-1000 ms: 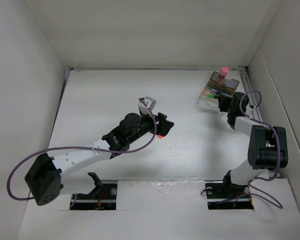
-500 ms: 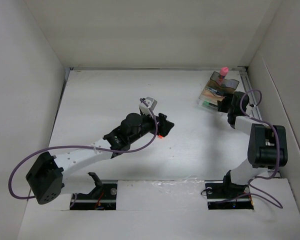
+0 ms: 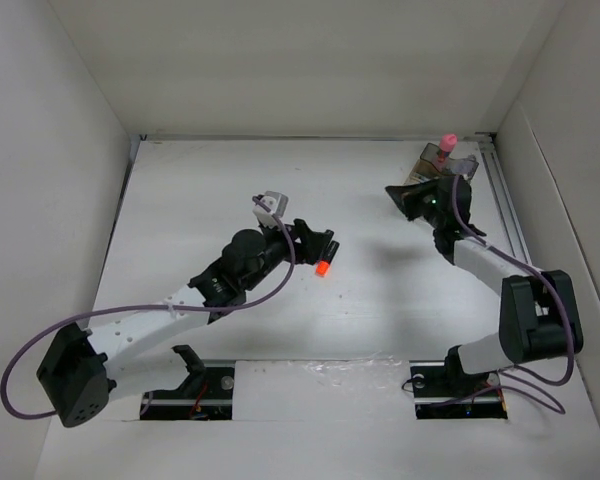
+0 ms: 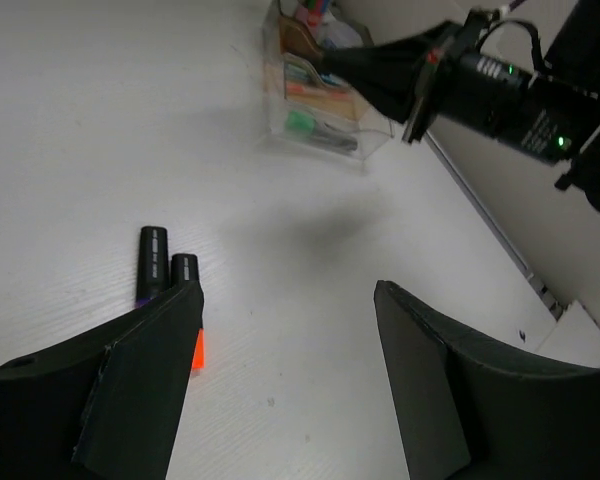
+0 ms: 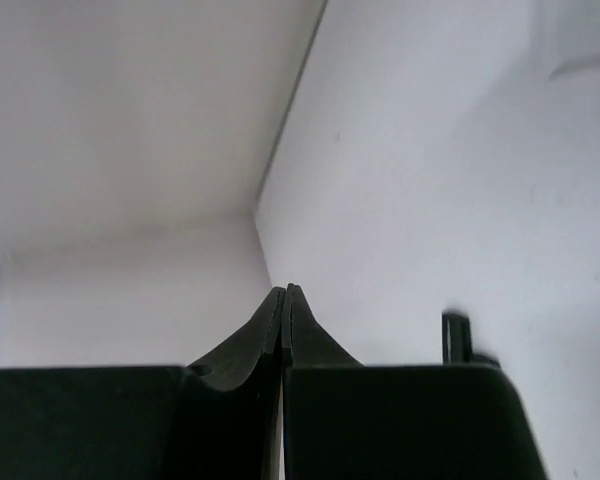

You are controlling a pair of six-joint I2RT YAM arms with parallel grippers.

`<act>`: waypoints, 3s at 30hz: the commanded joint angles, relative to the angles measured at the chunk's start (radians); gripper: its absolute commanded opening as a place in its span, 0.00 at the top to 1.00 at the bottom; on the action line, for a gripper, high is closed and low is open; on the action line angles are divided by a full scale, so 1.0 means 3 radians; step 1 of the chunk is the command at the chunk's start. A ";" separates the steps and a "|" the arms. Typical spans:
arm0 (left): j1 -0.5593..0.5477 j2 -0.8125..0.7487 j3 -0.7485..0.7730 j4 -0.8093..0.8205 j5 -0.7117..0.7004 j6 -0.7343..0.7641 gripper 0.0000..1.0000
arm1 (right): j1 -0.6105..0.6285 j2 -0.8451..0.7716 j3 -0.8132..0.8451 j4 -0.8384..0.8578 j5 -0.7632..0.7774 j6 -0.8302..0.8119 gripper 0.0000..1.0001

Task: Sort the stationery into containers
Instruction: Pick up the pen from the center of the board.

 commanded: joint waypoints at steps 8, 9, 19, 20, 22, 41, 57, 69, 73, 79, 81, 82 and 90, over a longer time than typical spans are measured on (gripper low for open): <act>0.0160 -0.0366 -0.0214 0.0135 -0.0396 -0.0242 0.35 | 0.1222 -0.0024 0.0590 -0.0997 0.0104 -0.1298 0.95; 0.0160 -0.0397 -0.0214 0.0135 -0.0396 -0.0242 0.35 | 0.1375 0.0012 0.0636 -0.1170 0.0257 -0.1329 0.91; 0.0160 -0.0366 -0.0178 0.0104 -0.0396 -0.0242 0.35 | 0.2061 0.0518 0.1112 -0.2137 0.1571 -0.1426 0.35; 0.0160 -0.0331 -0.0178 0.0073 -0.0396 -0.0242 0.35 | 0.2092 0.0574 0.1153 -0.2138 0.1603 -0.1426 0.35; 0.0160 -0.0330 -0.0147 0.0073 -0.0366 -0.0242 0.35 | 0.2143 0.0712 0.1209 -0.2224 0.1654 -0.1457 0.35; 0.0160 -0.0402 -0.0209 0.0068 -0.0468 -0.0211 0.35 | 0.2409 0.1275 0.1409 -0.2511 0.2058 -0.1487 0.59; 0.0160 -0.0402 -0.0178 0.0068 -0.0437 -0.0211 0.35 | 0.2379 0.0968 0.1061 -0.2716 0.2248 -0.1436 0.45; 0.0160 -0.0433 -0.0209 0.0068 -0.0437 -0.0211 0.35 | 0.2318 0.1024 0.1087 -0.2573 0.2150 -0.1436 0.34; 0.0160 -0.0463 -0.0209 0.0068 -0.0406 -0.0211 0.34 | 0.2098 0.0994 0.0954 -0.2317 0.1926 -0.1400 0.37; 0.0160 -0.0463 -0.0209 0.0073 -0.0406 -0.0211 0.34 | 0.1995 0.1101 0.0994 -0.2245 0.1690 -0.1498 0.52; 0.0160 -0.0463 -0.0209 0.0073 -0.0406 -0.0211 0.34 | 0.1995 0.1172 0.1036 -0.2245 0.1690 -0.1533 0.53; 0.0160 -0.0463 -0.0209 0.0073 -0.0406 -0.0211 0.34 | 0.1995 0.1173 0.1071 -0.2245 0.1690 -0.1569 0.55; 0.0160 -0.0433 -0.0209 0.0104 -0.0406 -0.0211 0.34 | 0.1894 0.1229 0.1006 -0.2114 0.1267 -0.1600 0.82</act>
